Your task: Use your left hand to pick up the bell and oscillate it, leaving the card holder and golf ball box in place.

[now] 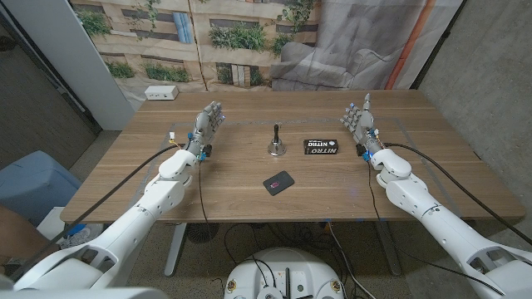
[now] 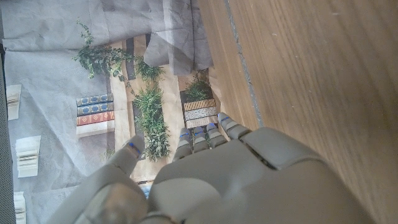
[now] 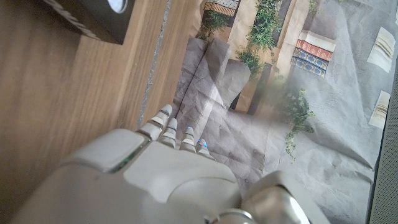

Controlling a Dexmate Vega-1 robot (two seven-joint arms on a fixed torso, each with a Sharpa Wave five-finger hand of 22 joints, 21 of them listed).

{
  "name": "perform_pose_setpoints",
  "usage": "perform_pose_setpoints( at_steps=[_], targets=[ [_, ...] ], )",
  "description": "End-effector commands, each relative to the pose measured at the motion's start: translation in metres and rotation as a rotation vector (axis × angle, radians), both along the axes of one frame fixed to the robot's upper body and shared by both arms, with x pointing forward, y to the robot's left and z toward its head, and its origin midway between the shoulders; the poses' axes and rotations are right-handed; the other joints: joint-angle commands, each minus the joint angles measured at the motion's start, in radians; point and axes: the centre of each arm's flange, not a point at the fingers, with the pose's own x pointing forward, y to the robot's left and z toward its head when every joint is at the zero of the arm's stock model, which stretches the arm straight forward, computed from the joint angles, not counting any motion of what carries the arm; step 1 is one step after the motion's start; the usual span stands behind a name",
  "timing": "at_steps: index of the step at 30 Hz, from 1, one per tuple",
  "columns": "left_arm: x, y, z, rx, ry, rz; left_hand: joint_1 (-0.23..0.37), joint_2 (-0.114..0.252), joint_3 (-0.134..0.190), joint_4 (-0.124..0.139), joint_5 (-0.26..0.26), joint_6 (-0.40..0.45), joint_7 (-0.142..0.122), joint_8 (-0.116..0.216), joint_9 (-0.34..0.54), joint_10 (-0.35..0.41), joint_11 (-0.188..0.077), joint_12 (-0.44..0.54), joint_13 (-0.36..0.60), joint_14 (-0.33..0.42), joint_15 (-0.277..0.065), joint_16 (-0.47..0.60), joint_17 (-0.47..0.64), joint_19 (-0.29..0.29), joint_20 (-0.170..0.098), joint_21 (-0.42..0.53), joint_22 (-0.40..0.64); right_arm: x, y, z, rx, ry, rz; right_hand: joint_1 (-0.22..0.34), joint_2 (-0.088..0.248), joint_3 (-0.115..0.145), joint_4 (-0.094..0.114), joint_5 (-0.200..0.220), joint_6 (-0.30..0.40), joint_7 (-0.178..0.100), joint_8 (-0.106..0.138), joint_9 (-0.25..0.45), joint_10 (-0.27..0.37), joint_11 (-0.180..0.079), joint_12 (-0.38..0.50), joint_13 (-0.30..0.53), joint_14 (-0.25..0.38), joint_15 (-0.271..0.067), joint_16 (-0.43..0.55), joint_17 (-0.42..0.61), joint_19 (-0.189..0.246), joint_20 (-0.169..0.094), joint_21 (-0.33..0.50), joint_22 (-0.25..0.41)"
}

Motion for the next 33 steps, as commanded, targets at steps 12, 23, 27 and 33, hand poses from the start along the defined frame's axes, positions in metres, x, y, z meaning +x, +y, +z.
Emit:
perform_pose_setpoints(
  at_steps=[12,23,27,33],
  targets=[
    [-0.009,0.023,0.005,0.048,-0.031,0.024,0.031,0.077,0.01,-0.058,-0.004,0.018,-0.01,0.002,0.002,0.018,-0.021,0.003,0.004,0.002,-0.014,0.0,-0.002,0.012,-0.024,-0.004,0.002,0.0,0.0,0.0,0.0,0.0,0.0,0.003,0.097,-0.006,-0.001,0.007,-0.008,0.0,0.006,0.002,-0.009,0.001,0.005,0.003,-0.008,-0.005,0.004,0.003,0.006,-0.001,0.004,0.003],
    [-0.031,0.004,0.001,0.107,-0.058,0.035,0.086,0.051,0.02,-0.162,-0.017,0.024,-0.025,0.003,0.002,0.026,-0.033,-0.003,0.005,0.007,-0.027,-0.002,-0.001,0.021,-0.032,-0.013,0.0,0.0,0.0,0.0,0.0,0.0,0.0,0.003,0.097,-0.006,-0.001,0.007,-0.008,0.0,0.006,0.002,-0.011,0.001,0.004,0.003,-0.008,-0.002,0.004,0.003,0.006,-0.001,0.004,0.003],
    [-0.038,0.0,-0.002,0.124,-0.062,0.036,0.117,0.031,0.02,-0.223,-0.022,0.022,-0.03,0.006,0.003,0.027,-0.04,-0.006,0.005,0.006,-0.034,-0.003,0.0,0.022,-0.035,-0.017,0.0,0.0,0.0,0.0,0.0,0.0,0.0,0.003,0.097,-0.006,-0.001,0.007,-0.007,0.0,0.006,0.002,-0.008,0.001,0.005,0.003,-0.008,-0.003,0.003,0.004,0.006,-0.002,0.004,0.003],
    [-0.046,-0.004,-0.006,0.175,-0.065,0.04,0.148,0.015,0.02,-0.277,-0.023,0.018,-0.038,0.008,0.003,0.028,-0.048,-0.008,0.006,0.001,-0.034,-0.004,0.0,0.018,-0.032,-0.021,0.001,0.0,0.0,0.0,0.0,0.0,0.0,0.003,0.097,-0.006,-0.001,0.007,-0.008,0.0,0.006,0.002,-0.009,0.0,0.005,0.003,-0.008,-0.004,0.003,0.004,0.006,-0.001,0.004,0.003]
  ],
)
